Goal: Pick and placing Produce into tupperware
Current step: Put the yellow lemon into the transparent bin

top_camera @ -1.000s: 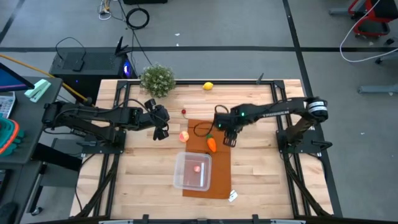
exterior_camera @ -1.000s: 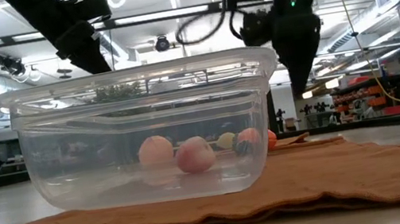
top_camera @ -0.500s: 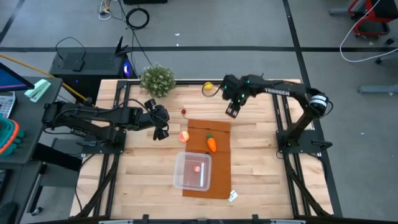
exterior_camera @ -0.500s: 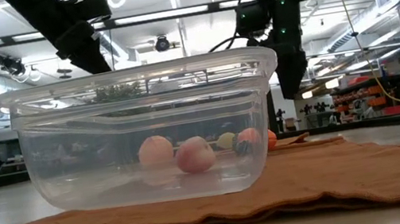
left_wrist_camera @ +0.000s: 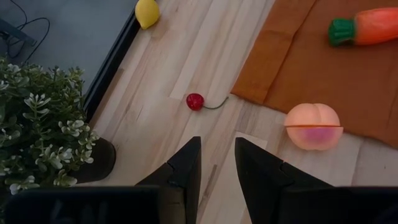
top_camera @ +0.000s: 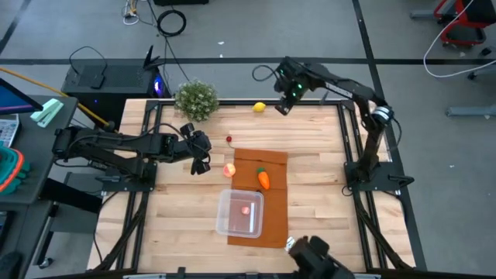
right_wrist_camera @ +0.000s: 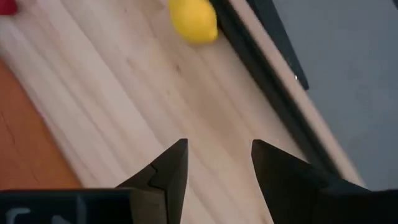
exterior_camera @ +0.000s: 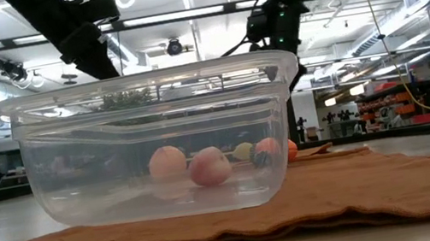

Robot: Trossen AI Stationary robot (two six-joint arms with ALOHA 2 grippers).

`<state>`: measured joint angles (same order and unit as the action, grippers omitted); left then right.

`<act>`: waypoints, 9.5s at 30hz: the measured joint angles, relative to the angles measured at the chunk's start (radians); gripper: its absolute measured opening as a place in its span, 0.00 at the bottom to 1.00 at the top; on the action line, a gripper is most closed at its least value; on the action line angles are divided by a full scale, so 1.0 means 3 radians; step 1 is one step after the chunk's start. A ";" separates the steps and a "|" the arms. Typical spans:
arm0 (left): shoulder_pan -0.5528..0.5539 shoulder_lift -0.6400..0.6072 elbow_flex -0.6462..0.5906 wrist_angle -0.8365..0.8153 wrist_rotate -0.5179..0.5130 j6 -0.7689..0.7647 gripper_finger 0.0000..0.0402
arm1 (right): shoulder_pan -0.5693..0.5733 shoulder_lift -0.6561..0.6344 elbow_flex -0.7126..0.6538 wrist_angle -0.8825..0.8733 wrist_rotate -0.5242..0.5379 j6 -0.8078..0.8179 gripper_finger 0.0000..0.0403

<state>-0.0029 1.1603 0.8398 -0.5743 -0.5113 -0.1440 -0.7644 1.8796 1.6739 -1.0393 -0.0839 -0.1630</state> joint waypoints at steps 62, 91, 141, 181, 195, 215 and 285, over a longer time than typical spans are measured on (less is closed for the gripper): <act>-0.0001 0.0000 0.0000 -0.0006 0.0001 -0.0003 0.27 | 0.0356 0.1852 0.2265 -0.0543 0.0847 -0.1657 0.42; -0.0002 0.0001 0.0001 -0.0048 0.0001 -0.0002 0.27 | 0.0566 0.1848 0.2265 -0.0144 0.1319 -0.1255 0.71; -0.0001 0.0000 0.0004 -0.0168 0.0001 -0.0094 0.27 | 0.0220 0.1844 0.1759 -0.0112 0.0032 -0.1375 0.66; -0.0003 0.0001 0.0003 -0.0168 0.0001 -0.0094 0.27 | 0.0197 0.1848 0.1488 0.0249 -0.0127 -0.1235 0.60; -0.0003 0.0001 0.0001 -0.0168 0.0001 -0.0095 0.27 | 0.0201 0.1858 0.1488 0.0287 -0.0141 -0.1239 0.36; -0.0001 0.0001 0.0000 -0.0166 0.0001 -0.0094 0.27 | 0.0343 0.1670 0.1454 -0.0028 -0.0002 -0.1149 0.37; -0.0004 0.0000 0.0001 -0.0313 0.0002 -0.0183 0.27 | 0.2781 0.0407 0.0437 -0.0039 -0.0671 0.0546 0.38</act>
<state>-0.0042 1.1603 0.8402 -0.6683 -0.5107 -0.1989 0.0698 2.0018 1.8051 -1.0509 -0.2852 0.0007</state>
